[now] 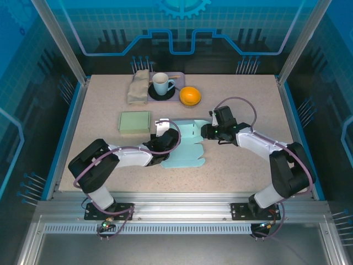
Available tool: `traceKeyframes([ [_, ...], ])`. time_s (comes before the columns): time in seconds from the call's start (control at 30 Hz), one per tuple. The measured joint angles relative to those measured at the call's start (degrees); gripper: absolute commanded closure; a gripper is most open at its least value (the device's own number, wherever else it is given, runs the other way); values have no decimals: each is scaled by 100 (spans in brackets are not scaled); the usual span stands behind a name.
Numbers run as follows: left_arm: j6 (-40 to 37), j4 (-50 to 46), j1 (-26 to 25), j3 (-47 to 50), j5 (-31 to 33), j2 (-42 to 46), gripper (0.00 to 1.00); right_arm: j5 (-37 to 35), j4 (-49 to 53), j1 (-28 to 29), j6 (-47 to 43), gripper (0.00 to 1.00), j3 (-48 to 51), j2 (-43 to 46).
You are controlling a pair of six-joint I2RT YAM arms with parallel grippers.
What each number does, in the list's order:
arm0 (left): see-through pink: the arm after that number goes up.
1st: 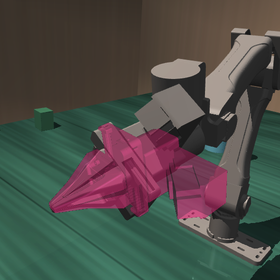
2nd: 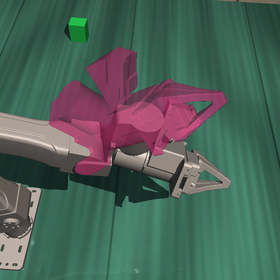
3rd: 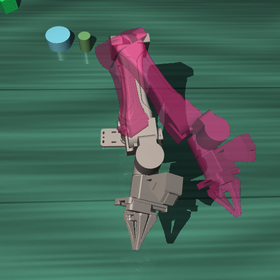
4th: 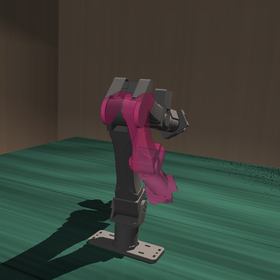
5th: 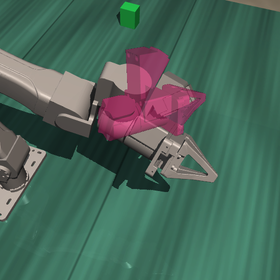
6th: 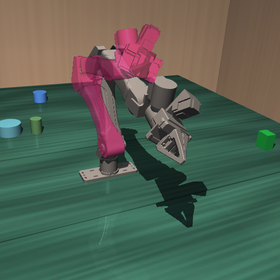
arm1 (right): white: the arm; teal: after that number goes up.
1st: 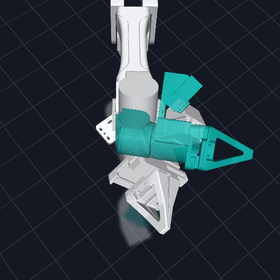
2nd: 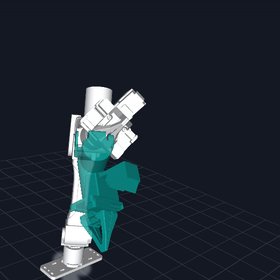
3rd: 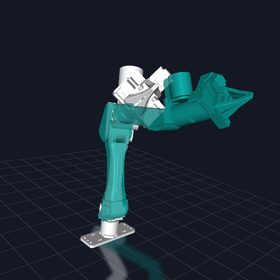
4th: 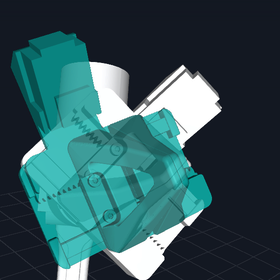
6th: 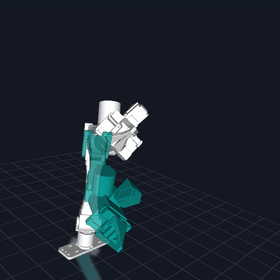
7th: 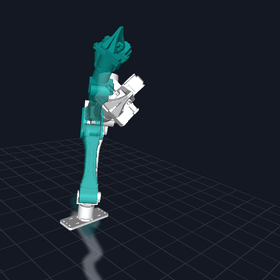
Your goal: Fold the paper box
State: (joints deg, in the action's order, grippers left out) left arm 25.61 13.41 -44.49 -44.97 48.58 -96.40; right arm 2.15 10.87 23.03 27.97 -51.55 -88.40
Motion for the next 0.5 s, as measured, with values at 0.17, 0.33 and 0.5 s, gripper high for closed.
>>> traceKeyframes([
  [0.17, -2, -31, 0, 0, 0, -13, 100, 31, -35, -133, -39, 65, 2, -367],
  [0.33, -2, -138, 0, -50, 0, -72, 100, 308, -136, -162, 70, 60, 2, -732],
  [0.5, 0, -173, 0, -111, 2, -87, 100, 516, -223, -168, 319, 55, 17, -767],
])
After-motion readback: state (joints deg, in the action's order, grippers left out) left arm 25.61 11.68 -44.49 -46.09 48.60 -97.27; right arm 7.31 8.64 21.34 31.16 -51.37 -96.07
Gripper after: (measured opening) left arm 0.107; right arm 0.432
